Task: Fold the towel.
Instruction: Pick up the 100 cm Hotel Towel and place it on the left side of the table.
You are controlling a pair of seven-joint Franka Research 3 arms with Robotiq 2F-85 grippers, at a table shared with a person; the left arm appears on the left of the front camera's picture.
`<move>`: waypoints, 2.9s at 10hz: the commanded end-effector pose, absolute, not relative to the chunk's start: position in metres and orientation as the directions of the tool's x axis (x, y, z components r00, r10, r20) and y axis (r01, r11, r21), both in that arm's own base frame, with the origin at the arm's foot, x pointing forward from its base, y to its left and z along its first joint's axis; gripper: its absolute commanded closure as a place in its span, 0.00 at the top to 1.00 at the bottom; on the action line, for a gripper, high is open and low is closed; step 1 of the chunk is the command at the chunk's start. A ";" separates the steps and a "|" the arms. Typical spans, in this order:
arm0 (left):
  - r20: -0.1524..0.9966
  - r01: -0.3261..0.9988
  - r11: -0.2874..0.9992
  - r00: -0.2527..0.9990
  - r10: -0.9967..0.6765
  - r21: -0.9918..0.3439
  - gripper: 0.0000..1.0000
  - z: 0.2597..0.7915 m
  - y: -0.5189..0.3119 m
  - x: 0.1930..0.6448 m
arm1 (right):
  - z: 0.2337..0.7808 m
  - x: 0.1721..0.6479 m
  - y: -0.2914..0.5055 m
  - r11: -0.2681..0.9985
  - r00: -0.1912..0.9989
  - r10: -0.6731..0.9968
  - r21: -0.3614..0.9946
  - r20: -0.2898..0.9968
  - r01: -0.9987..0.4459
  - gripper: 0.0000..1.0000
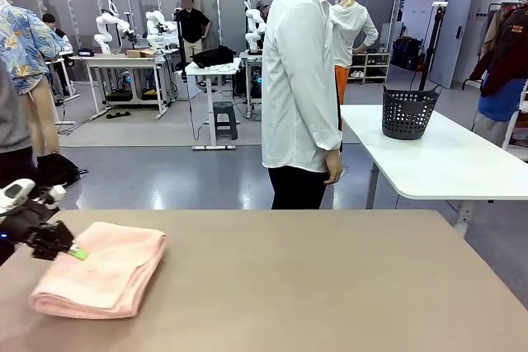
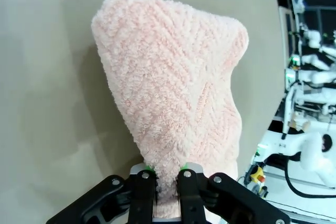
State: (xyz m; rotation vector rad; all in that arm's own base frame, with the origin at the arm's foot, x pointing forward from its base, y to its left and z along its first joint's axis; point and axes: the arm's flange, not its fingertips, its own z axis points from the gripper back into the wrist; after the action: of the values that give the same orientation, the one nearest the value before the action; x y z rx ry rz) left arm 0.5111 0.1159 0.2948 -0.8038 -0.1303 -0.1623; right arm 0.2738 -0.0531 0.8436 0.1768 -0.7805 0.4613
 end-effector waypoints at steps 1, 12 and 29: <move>0.115 0.125 0.715 0.991 -0.063 -0.688 0.05 0.297 0.149 0.517 | 0.843 0.274 -0.053 0.885 0.620 0.335 -0.012 0.709 -0.465 1.00; 0.127 0.111 0.745 0.991 -0.035 -0.658 0.05 0.300 0.169 0.512 | 0.843 0.274 -0.053 0.885 0.620 0.335 -0.012 0.709 -0.465 1.00; 0.344 0.099 0.910 0.938 0.050 -0.403 1.00 0.379 0.152 0.472 | 0.843 0.274 -0.053 0.885 0.620 0.335 -0.012 0.709 -0.465 1.00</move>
State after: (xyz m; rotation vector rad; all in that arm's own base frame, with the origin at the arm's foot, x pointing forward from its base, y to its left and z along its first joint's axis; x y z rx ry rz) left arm 0.4661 0.1479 0.3788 -0.4265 -0.3627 -0.0135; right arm 0.2738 -0.0530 0.8436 0.1771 -0.7801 0.4618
